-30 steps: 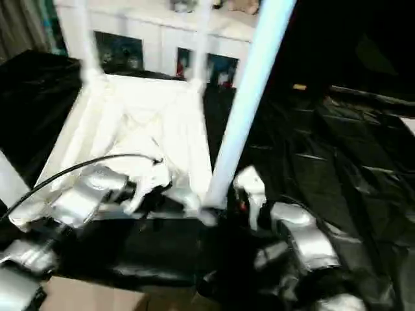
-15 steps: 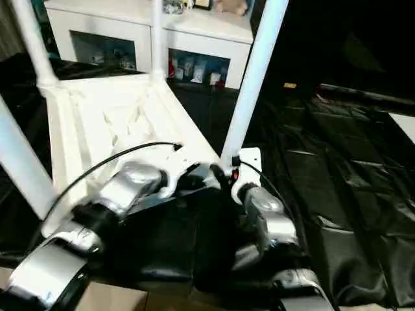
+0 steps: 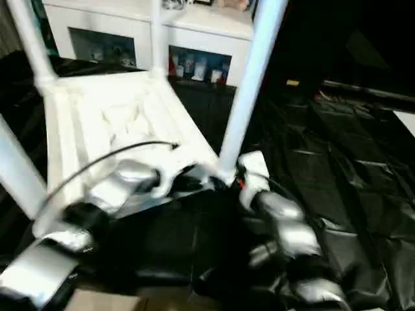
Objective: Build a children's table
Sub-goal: Rotate leg to tighten
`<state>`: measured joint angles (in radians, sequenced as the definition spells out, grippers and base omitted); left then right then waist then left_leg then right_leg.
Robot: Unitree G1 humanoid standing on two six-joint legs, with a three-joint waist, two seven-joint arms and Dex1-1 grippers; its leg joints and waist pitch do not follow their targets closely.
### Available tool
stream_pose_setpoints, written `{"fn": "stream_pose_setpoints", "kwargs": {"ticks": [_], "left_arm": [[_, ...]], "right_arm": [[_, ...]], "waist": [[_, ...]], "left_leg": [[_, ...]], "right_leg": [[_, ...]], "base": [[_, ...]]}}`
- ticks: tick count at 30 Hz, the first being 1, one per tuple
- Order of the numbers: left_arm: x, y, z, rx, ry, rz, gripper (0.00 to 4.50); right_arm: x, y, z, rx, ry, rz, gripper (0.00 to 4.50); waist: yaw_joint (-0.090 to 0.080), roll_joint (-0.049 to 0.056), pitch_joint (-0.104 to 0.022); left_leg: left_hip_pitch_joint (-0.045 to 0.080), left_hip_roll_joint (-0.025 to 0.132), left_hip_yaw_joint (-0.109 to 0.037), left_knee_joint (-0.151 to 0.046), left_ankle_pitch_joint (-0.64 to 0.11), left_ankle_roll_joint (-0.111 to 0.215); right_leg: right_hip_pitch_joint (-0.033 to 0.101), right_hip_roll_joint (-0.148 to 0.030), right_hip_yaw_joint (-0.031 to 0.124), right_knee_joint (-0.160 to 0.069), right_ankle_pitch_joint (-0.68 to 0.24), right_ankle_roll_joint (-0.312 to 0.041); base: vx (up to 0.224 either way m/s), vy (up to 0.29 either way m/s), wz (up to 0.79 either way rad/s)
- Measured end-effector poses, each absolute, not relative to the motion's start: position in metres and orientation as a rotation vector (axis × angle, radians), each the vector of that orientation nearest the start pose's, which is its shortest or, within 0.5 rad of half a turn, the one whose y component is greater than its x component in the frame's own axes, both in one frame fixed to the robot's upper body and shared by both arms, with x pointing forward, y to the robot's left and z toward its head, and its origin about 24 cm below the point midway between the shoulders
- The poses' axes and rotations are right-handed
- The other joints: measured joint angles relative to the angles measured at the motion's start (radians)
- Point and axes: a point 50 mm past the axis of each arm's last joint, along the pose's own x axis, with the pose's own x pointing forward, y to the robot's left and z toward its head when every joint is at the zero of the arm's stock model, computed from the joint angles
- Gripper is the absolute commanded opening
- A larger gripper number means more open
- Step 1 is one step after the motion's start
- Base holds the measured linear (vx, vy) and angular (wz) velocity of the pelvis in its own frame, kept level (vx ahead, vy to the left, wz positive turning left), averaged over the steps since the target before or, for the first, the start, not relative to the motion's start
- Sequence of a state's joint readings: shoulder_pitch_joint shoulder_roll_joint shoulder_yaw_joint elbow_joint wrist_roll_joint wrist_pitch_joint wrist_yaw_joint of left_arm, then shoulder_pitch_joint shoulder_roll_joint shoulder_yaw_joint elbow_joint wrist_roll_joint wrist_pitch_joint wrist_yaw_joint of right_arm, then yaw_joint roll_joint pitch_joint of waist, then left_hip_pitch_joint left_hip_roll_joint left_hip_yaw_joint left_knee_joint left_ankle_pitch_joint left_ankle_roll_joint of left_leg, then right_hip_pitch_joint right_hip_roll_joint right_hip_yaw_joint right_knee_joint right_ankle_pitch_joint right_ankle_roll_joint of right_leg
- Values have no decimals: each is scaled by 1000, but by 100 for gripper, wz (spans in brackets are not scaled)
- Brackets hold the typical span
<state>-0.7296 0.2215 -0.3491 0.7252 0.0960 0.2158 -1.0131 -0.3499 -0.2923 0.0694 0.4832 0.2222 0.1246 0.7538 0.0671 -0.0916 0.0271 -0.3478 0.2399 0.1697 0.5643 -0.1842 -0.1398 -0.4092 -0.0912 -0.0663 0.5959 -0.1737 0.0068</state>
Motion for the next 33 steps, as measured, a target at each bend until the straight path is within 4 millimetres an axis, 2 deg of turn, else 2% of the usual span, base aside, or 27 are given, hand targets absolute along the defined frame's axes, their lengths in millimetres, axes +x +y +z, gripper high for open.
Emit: {"fn": "stream_pose_setpoints", "kwargs": {"ticks": [4, 6, 8, 12, 14, 17, 22, 27, 33], "left_arm": [[328, 102, 53, 454, 527, -1309, 0], [321, 114, 54, 439, 544, -1385, 0], [317, 118, 55, 431, 559, -1424, 0], [314, 119, 56, 437, 561, -1438, 0], [313, 120, 56, 438, 562, -1443, 0], [313, 120, 57, 440, 561, -1446, 0], [312, 120, 57, 441, 564, -1449, 0], [313, 117, 56, 430, 554, -1429, 0], [329, 92, 52, 422, 498, -1273, 0]], "right_arm": [[294, -161, 32, -23, 276, 898, 378], [286, -163, 31, -13, 293, 962, 378], [282, -158, 30, 3, 304, 1011, 378], [280, -156, 30, 21, 319, 1048, 343], [278, -155, 29, 28, 328, 1064, 340], [275, -155, 26, 31, 349, 1072, 300], [274, -156, 27, 15, 355, 1081, 276], [276, -154, 24, 42, 340, 1033, 274], [288, -152, 11, 134, 269, 729, 274]], "waist": [[4, 0, 0], [12, 0, 0], [20, 0, 1], [24, 0, 1], [23, 0, 1], [23, 0, 1], [23, 0, 1], [23, -1, 0], [20, 0, 1]], "left_leg": [[0, 0, 0, 0, 0, 0], [0, 0, 0, -1, 0, 0], [-1, 0, 0, 0, 0, 0], [-1, 0, 2, 0, 0, 0], [-1, 0, 2, 0, 0, 0], [-1, 0, 2, 0, 0, 0], [-1, 0, 2, 0, 0, 0], [0, 0, 2, 1, 0, 0], [1, 0, 1, 2, 0, 0]], "right_leg": [[0, 0, 0, 0, 0, 0], [0, 0, 0, 0, -1, 1], [0, 0, 0, -1, -1, 1], [0, -1, 0, -1, -2, 1], [0, -1, 0, -1, -2, 1], [0, 0, 0, 0, -4, 1], [0, 0, 0, 0, -5, 1], [0, 0, 0, 1, -5, 0], [0, -1, 1, 1, 1, 2]], "base": [[0, 0, 0], [0, 0, 0], [0, 0, 0], [0, 0, 0], [0, 0, 0], [0, 0, 0], [0, 0, 0], [0, 0, 0], [0, 0, 0]]}}
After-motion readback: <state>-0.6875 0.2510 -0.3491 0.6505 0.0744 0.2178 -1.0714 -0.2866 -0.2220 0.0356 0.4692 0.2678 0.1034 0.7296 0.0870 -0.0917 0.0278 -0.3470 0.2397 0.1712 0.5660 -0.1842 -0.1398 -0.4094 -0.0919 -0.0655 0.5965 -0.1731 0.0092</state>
